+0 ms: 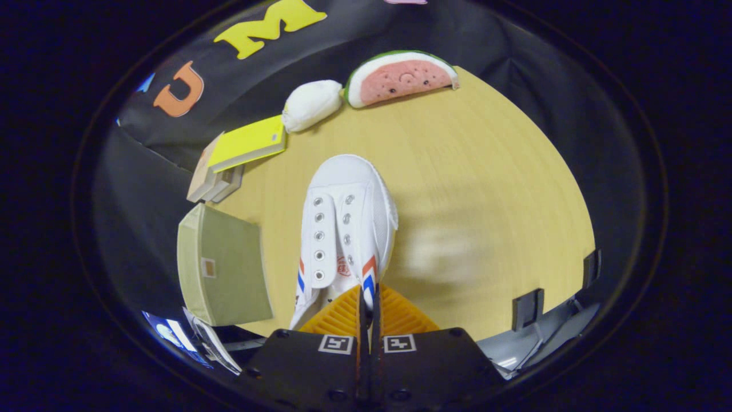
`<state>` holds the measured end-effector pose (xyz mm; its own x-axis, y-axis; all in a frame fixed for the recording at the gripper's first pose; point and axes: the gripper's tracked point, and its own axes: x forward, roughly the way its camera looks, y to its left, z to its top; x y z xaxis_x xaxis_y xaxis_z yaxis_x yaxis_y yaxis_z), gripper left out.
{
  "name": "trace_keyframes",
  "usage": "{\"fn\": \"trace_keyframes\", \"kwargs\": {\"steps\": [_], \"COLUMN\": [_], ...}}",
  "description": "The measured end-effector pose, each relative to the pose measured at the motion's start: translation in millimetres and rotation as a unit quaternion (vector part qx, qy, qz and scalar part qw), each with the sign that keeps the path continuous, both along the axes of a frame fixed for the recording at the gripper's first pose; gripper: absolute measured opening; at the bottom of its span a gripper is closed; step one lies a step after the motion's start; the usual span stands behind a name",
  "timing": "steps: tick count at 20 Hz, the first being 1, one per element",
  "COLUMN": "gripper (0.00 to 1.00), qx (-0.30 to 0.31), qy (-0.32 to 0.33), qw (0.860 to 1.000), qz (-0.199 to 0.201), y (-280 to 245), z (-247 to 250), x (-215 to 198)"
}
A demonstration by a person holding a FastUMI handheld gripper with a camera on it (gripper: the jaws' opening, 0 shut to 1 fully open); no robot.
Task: Open the storage box then place both shoes into the box .Put the left shoe in first, then the right shoe, with the right side of both shoes facing outward in a uniform manner.
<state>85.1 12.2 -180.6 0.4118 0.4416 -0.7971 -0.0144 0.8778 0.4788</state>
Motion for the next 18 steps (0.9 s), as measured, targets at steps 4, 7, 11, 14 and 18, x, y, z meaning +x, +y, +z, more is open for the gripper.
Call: {"fn": "trace_keyframes", "kwargs": {"steps": [4,7,11,14,18], "gripper": [0.06,0.05,0.05,0.06,0.06], "qx": [0.027,0.036,0.018,0.007,-0.038], "qy": [-0.023,-0.044,-0.068,-0.068,-0.071], "qw": [0.999,0.998,0.997,0.996,0.994], "qz": [0.003,0.017,0.040,0.057,0.069], "y": [78.8,143.7,222.9,270.9,298.5], "z": [58.2,94.2,117.1,117.3,93.7], "x": [-16.1,-25.8,-40.1,-50.5,-50.2]}}
